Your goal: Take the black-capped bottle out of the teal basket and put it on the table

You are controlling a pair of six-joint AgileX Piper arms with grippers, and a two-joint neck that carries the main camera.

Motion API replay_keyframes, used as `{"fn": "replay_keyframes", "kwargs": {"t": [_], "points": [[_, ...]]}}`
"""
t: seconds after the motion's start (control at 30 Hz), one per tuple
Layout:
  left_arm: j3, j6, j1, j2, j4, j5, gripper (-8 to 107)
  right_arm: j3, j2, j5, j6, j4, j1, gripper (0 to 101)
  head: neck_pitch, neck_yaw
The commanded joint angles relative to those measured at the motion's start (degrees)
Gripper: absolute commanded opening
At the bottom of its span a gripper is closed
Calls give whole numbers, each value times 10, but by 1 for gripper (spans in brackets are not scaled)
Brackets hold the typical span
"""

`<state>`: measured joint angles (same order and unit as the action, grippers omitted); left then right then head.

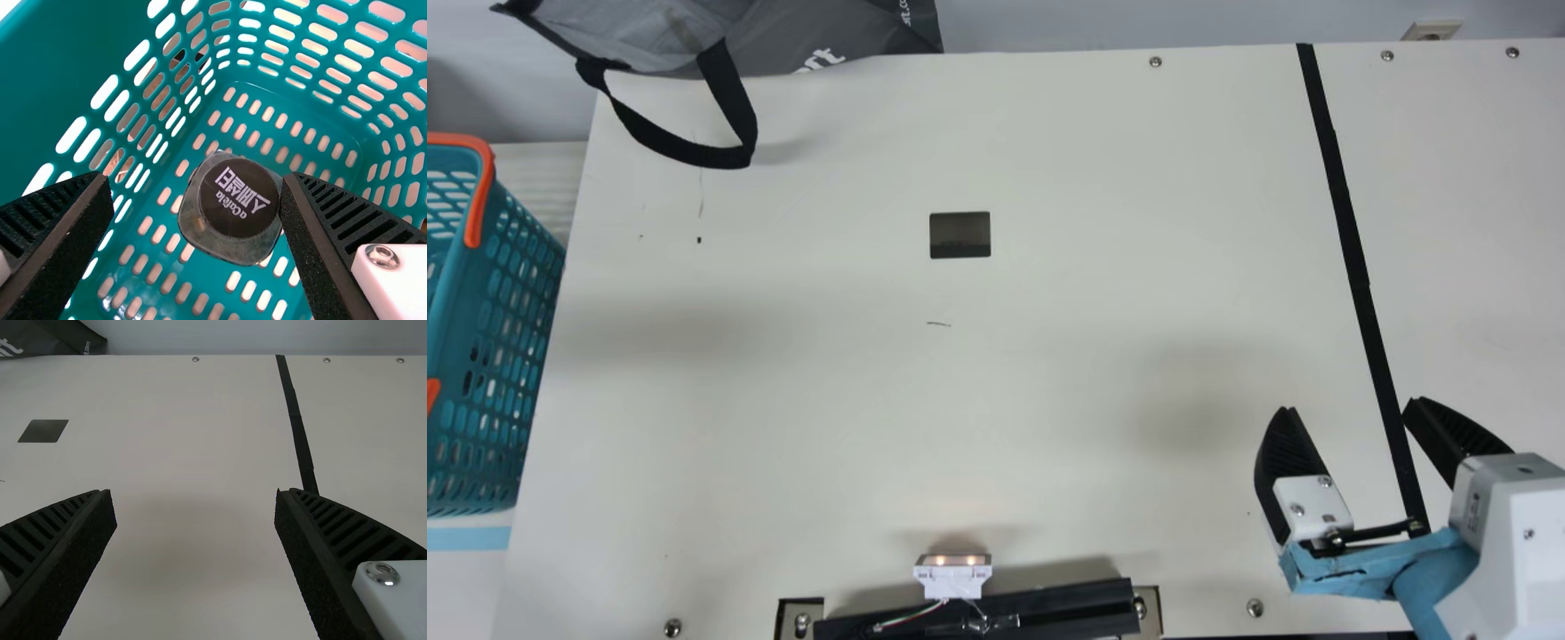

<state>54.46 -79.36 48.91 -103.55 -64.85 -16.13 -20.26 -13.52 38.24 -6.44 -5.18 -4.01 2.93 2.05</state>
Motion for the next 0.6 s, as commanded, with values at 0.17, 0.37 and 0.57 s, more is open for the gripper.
{"fn": "replay_keyframes", "kwargs": {"t": [0.17, 0.37, 0.57], "points": [[1, -17, -8, -6, -28, -2, 107, 0, 0, 0, 0, 0, 0, 91, -2, -5], [-2, -30, -18, -6, -53, -10, 107, 0, 0, 1, 0, 0, 0, 91, -2, -5], [-7, -45, -27, -5, -76, -15, 107, 0, 0, 1, 0, 0, 0, 91, -2, -5]]}}
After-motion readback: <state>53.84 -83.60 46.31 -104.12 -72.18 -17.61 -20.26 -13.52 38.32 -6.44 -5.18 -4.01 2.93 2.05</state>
